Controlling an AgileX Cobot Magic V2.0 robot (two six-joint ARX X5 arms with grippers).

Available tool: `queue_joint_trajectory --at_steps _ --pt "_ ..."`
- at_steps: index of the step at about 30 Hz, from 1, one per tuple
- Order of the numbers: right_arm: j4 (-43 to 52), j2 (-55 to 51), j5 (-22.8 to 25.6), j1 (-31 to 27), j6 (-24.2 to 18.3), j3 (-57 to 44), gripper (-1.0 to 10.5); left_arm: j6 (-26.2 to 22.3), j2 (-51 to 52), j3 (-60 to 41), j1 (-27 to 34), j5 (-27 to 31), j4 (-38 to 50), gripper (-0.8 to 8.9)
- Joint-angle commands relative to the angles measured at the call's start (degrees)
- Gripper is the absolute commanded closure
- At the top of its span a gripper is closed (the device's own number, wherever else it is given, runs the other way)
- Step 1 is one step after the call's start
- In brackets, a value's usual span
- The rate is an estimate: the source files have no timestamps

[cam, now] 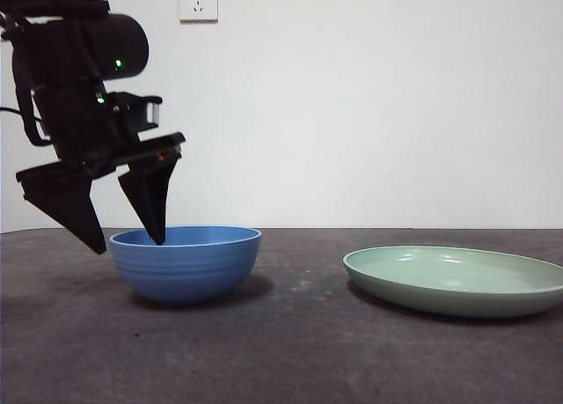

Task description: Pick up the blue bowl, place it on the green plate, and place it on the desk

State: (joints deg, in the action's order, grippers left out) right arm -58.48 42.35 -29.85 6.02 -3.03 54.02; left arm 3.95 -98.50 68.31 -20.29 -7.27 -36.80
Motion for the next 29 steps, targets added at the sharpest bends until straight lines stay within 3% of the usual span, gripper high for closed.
queue_joint_trajectory --at_steps 1,9,29 --pt "0.3 0.3 -0.1 0.2 0.0 1.2 5.5 0.4 -1.4 1.5 -0.4 0.5 0.9 4.59" --pt "0.4 0.2 -0.1 0.2 0.0 1.2 5.5 1.3 -1.4 1.5 -0.5 0.8 1.5 8.03" --pt "0.4 0.2 -0.1 0.2 0.0 1.2 5.5 4.2 3.7 5.5 -3.5 -1.0 1.6 8.03"
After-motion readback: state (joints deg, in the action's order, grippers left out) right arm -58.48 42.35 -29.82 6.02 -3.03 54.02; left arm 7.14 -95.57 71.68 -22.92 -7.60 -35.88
